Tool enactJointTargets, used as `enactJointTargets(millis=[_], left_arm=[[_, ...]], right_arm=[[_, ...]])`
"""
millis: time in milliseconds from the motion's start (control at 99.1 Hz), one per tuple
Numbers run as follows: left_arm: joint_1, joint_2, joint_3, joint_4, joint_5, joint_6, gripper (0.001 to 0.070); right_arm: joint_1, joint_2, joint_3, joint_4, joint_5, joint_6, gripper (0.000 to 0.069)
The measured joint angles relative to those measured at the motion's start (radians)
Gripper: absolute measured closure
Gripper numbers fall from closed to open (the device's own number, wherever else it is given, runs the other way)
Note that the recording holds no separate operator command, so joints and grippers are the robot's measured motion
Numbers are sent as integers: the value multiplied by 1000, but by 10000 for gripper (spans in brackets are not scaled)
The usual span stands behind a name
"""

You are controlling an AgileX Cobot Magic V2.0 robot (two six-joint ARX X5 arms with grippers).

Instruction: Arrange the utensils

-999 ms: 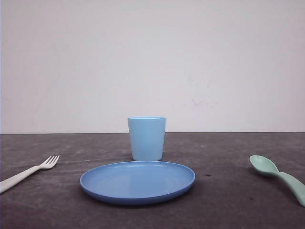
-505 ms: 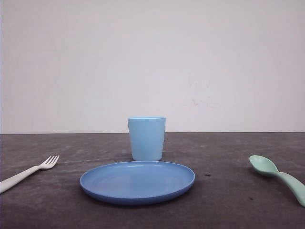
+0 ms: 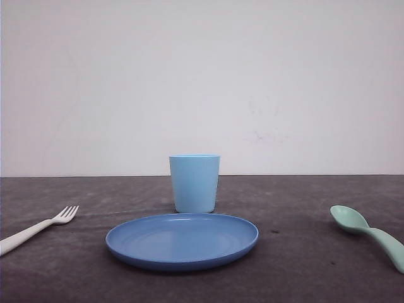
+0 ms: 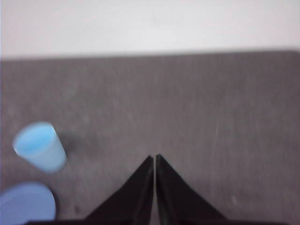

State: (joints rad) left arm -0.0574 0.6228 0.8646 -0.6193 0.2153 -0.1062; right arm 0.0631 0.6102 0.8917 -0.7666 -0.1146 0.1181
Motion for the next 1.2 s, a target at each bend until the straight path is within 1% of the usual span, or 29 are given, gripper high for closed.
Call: enactJointTargets(millis=[131, 283, 595, 666, 707, 737, 777, 818, 868, 898, 929, 989, 1050, 1110, 1201], left_arm=[[-5, 113, 0, -39, -11, 23, 686], [-6, 189, 0, -67, -11, 51, 686], [-6, 209, 0, -80, -11, 65, 686], [-6, 209, 0, -85, -11, 65, 677], [-6, 209, 0, -87, -11, 65, 658], [-6, 209, 0, -87, -11, 65, 627], [-6, 209, 0, -87, -11, 65, 561], [-6, 209, 0, -87, -11, 65, 475], [-6, 209, 0, -87, -11, 65, 369], [-6, 209, 0, -87, -11, 66, 318], [-6, 209, 0, -87, -11, 65, 284], [-6, 209, 0, -87, -11, 66, 246], [-6, 209, 0, -87, -11, 65, 232], [-6, 209, 0, -87, -11, 64, 227], [-6, 209, 0, -88, -7, 56, 225]], right_arm=[[0, 108, 0, -47, 34, -14, 682], [0, 197, 0, -61, 36, -25, 682], [0, 228, 0, -61, 36, -33, 682], [0, 228, 0, -64, 36, -33, 681], [0, 228, 0, -68, 36, -34, 669], [0, 228, 0, -71, 36, -35, 641], [0, 228, 0, -74, 36, -36, 579], [0, 228, 0, -76, 36, -36, 493], [0, 228, 0, -76, 36, -36, 369], [0, 228, 0, -76, 36, -36, 296], [0, 228, 0, -76, 36, -36, 233], [0, 228, 0, -76, 36, -36, 131], [0, 228, 0, -76, 36, -36, 61], [0, 228, 0, -77, 36, -35, 28], [0, 228, 0, -79, 36, -36, 12]])
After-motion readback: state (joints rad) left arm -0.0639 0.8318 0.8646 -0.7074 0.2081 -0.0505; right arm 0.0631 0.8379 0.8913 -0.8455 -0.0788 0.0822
